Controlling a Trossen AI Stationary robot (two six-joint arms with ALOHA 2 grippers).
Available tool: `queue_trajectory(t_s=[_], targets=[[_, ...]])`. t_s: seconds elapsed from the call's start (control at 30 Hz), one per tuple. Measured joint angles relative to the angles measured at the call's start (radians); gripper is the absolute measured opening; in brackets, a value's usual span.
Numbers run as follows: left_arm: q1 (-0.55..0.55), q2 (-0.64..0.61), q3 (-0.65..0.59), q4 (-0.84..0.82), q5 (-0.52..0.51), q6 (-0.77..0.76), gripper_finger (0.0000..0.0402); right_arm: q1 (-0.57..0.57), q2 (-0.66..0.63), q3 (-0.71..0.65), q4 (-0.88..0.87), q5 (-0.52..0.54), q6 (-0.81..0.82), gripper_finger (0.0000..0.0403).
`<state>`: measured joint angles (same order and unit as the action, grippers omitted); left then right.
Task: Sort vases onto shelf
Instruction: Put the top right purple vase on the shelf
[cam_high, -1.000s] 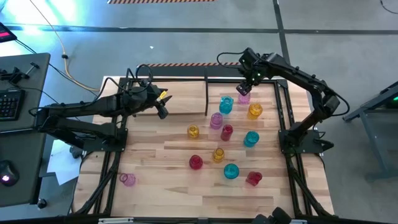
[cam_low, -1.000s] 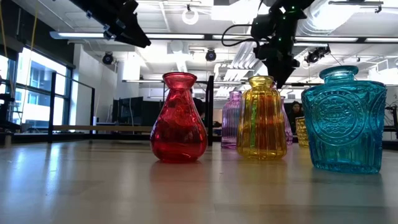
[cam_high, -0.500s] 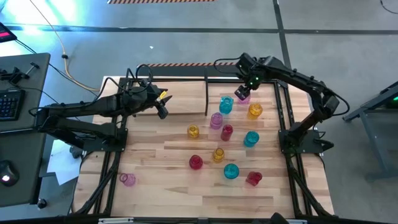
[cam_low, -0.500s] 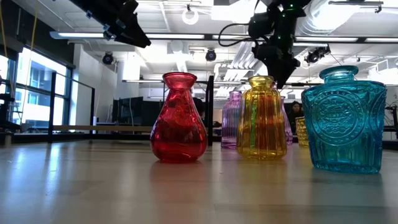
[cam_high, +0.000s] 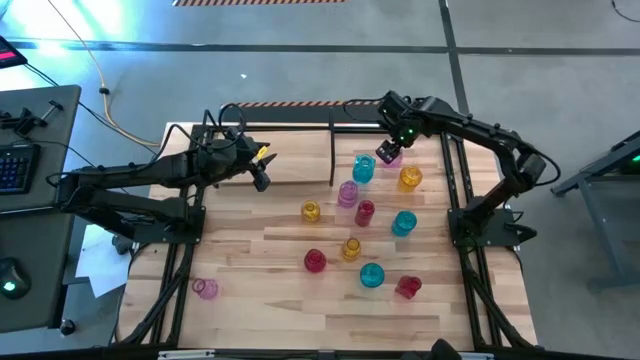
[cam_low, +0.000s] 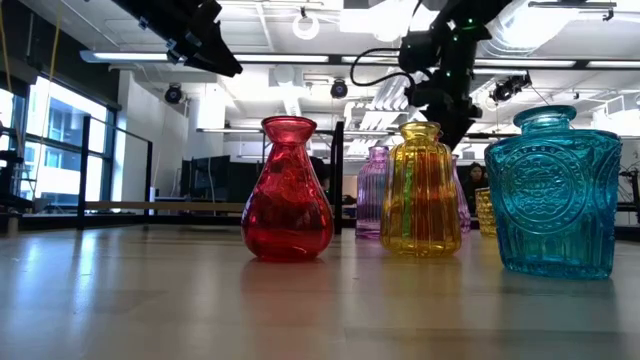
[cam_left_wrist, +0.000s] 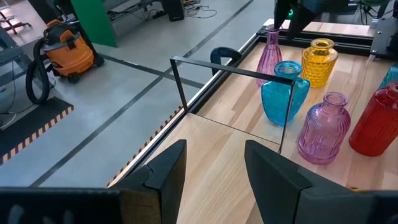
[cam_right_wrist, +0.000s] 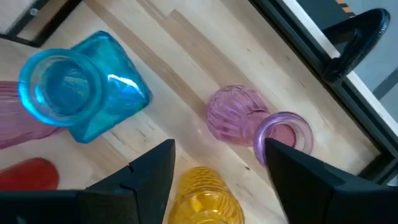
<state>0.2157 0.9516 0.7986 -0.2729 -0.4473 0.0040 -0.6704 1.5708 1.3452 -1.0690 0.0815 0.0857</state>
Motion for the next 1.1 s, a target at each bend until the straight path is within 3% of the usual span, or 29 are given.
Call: queue_trajectory(t_s=[0.73,1.1], targets=[[0.000,0.000,0.000,0.000,0.000,0.000,0.0157,-0.050,0.001,-0.020,0.014,0.007,-0.026,0.0238],[0.000,0.000,0.000,0.000,0.000,0.000,0.0157,-0.043,0.081,-0.012,0.044,0.007,-0.061,0.0238]])
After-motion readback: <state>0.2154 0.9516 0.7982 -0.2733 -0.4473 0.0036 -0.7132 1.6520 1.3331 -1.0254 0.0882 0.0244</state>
